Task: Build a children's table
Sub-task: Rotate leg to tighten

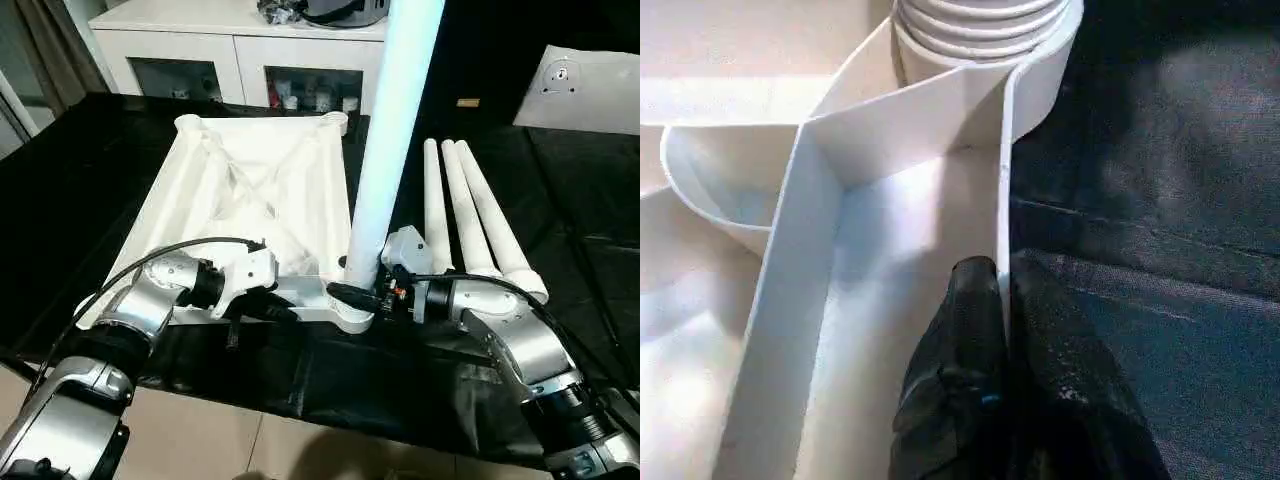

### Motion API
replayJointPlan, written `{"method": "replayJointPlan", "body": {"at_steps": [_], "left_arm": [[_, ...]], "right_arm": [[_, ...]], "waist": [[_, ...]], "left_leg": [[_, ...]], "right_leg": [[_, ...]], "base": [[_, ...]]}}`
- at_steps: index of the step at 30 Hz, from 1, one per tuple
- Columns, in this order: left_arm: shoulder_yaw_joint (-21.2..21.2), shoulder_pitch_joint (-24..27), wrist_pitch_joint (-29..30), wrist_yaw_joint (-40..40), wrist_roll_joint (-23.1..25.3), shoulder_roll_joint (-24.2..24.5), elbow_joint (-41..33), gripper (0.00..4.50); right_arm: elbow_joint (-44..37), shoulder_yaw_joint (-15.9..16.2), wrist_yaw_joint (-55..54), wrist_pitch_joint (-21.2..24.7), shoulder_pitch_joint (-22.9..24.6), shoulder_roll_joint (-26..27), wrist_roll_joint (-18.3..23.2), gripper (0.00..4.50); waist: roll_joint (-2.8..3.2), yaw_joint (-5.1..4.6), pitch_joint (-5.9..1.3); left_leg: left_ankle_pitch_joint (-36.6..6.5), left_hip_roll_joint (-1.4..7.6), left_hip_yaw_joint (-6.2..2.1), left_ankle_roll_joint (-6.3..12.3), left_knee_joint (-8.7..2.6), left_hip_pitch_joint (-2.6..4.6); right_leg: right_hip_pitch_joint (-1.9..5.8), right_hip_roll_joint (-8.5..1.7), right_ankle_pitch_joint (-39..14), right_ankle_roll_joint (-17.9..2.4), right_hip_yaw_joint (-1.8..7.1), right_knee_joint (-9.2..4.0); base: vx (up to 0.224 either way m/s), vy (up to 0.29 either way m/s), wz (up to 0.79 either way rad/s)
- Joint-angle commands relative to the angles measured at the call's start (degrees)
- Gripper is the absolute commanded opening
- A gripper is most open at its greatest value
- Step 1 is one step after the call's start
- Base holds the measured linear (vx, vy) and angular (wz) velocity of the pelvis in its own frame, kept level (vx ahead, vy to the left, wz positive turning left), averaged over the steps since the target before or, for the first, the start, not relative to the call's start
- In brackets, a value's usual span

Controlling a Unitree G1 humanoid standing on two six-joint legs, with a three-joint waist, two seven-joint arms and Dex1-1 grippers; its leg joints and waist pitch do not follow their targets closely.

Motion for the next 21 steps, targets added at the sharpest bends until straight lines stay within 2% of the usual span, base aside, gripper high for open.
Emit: {"method": "replayJointPlan", "body": {"at_steps": [1,2,4,6,7,8,9,10,12,14,15,16,17,18,20,21], "left_arm": [[4.3,-2.5,0.9,5.1,-1.0,0.8,-0.8,0.00],[4.5,-2.2,1.3,5.3,-1.2,0.8,-1.2,0.00],[6.0,-0.1,4.8,7.7,-2.2,0.8,-4.5,0.00],[7.3,2.6,7.9,11.3,-2.5,0.6,-8.4,0.00],[7.9,3.8,9.6,12.8,-2.8,0.3,-10.2,0.00],[8.3,4.4,10.7,13.6,-2.9,0.1,-11.2,0.00],[9.5,6.3,13.7,15.9,-3.8,-0.8,-14.3,0.00],[10.5,8.9,17.2,18.3,-4.4,-1.9,-18.6,0.00],[11.0,11.6,20.3,20.7,-3.9,-3.0,-22.8,0.00],[10.3,15.9,26.3,23.6,-2.4,-5.4,-30.6,0.00],[10.4,16.5,28.0,24.8,-2.3,-6.4,-32.3,0.00],[10.5,17.1,29.9,26.4,-2.0,-7.6,-34.1,0.00],[9.7,18.1,33.0,28.5,-1.7,-9.7,-37.7,0.00],[9.4,18.4,34.3,29.4,-1.9,-10.6,-39.2,0.00],[8.1,19.5,37.4,31.4,-1.7,-12.5,-42.7,0.00],[7.4,19.7,37.5,32.0,-0.8,-12.8,-43.2,0.00]], "right_arm": [[5.7,4.7,-0.9,2.4,3.5,1.9,-2.8,1.89],[5.9,4.3,-1.7,2.3,3.4,2.3,-2.8,1.89],[7.2,1.5,-6.6,2.4,2.8,4.5,-2.6,1.89],[7.5,-0.3,-9.5,1.9,2.4,5.7,-2.5,1.89],[7.6,-0.9,-10.6,1.7,2.3,6.1,-2.6,1.89],[7.7,-1.2,-11.3,1.6,2.3,6.4,-2.6,1.89],[8.0,-2.0,-12.8,1.3,2.1,7.1,-2.7,1.89],[8.9,-2.5,-15.1,0.7,1.6,7.8,-3.4,1.89],[10.0,-3.2,-17.2,0.3,1.0,8.8,-3.7,1.89],[12.9,-4.8,-20.9,0.0,-0.8,11.0,-3.8,1.89],[13.7,-5.0,-21.6,-0.4,-1.3,11.3,-4.1,1.89],[14.6,-5.2,-22.9,-1.1,-1.9,11.6,-4.7,1.89],[16.0,-6.3,-24.8,-0.8,-2.9,12.5,-4.3,1.89],[16.6,-6.8,-25.6,-0.7,-3.4,13.0,-4.1,1.89],[17.9,-7.7,-26.3,-0.3,-4.4,14.1,-3.6,1.89],[18.3,-7.6,-26.2,-0.4,-4.6,14.3,-3.7,1.89]], "waist": [[0.21,-0.07,-1.91],[0.26,-0.09,-1.86],[0.36,-0.40,-1.91],[0.47,-0.90,-1.77],[0.50,-1.25,-1.75],[0.56,-1.37,-1.76],[0.62,-1.41,-1.81],[0.66,-1.49,-1.77],[0.47,-1.84,-2.06],[0.36,-2.21,-2.16],[0.29,-2.25,-2.00],[0.12,-2.21,-2.14],[0.22,-2.18,-2.13],[-0.12,-2.22,-2.11],[0.11,-2.14,-2.19],[0.03,-2.12,-2.22]], "left_leg": [[-18.1,4.35,-1.57,0.19,-5.26,0.09],[-18.6,4.37,-1.66,-0.03,-5.31,0.13],[-19.2,4.54,-1.99,-0.77,-5.57,-0.11],[-20.9,4.57,-2.12,-1.19,-5.73,-0.04],[-21.2,4.63,-2.01,-1.30,-5.63,0.05],[-21.1,4.66,-2.06,-1.30,-5.66,-0.06],[-20.7,4.50,-1.81,-1.03,-5.56,0.03],[-20.5,4.56,-1.93,-0.98,-5.59,-0.16],[-17.4,4.53,-1.63,-0.12,-5.37,-0.47],[-14.9,4.50,-1.50,0.84,-5.33,-0.72],[-14.2,4.18,-1.30,1.72,-5.19,-0.69],[-13.3,4.26,-1.20,2.11,-5.03,-0.62],[-12.7,4.24,-1.19,2.40,-5.09,-0.71],[-12.4,4.23,-1.17,2.55,-5.09,-0.78],[-11.8,4.27,-1.21,2.88,-5.06,-0.77],[-11.3,4.23,-1.21,3.32,-5.07,-0.83]], "right_leg": [[1.70,-5.69,-22.1,-12.1,3.34,-5.58],[1.66,-5.75,-23.2,-11.8,3.38,-5.66],[1.69,-5.87,-24.0,-11.6,3.37,-5.44],[1.39,-5.69,-24.4,-11.4,3.27,-5.51],[1.20,-5.65,-23.8,-11.9,3.41,-5.40],[1.35,-5.73,-23.5,-12.0,3.41,-5.33],[1.18,-5.50,-23.2,-12.0,3.43,-5.44],[1.29,-5.60,-22.6,-12.3,3.44,-5.28],[1.67,-5.59,-19.0,-13.3,3.45,-5.14],[1.92,-5.51,-16.4,-14.0,3.40,-4.98],[1.73,-5.20,-16.7,-13.8,3.27,-5.32],[1.82,-5.37,-16.7,-14.1,3.30,-5.26],[1.90,-5.21,-16.6,-13.9,3.23,-5.30],[1.91,-5.16,-16.4,-13.9,3.19,-5.27],[1.99,-5.17,-16.0,-13.7,3.13,-5.22],[2.01,-5.05,-15.1,-13.8,3.01,-5.27]], "base": [[0.000,0.000,0.00],[0.000,0.000,0.00],[0.000,0.000,0.00],[0.000,0.000,0.00],[0.000,0.000,0.00],[0.000,0.000,0.00],[0.000,0.000,0.00],[0.000,0.000,0.00],[0.000,0.000,0.00],[0.000,0.000,0.00],[0.000,0.000,0.00],[0.000,0.000,0.00],[0.000,0.000,0.00],[0.000,0.000,0.00],[0.000,0.000,0.00],[0.000,0.000,0.00]]}}
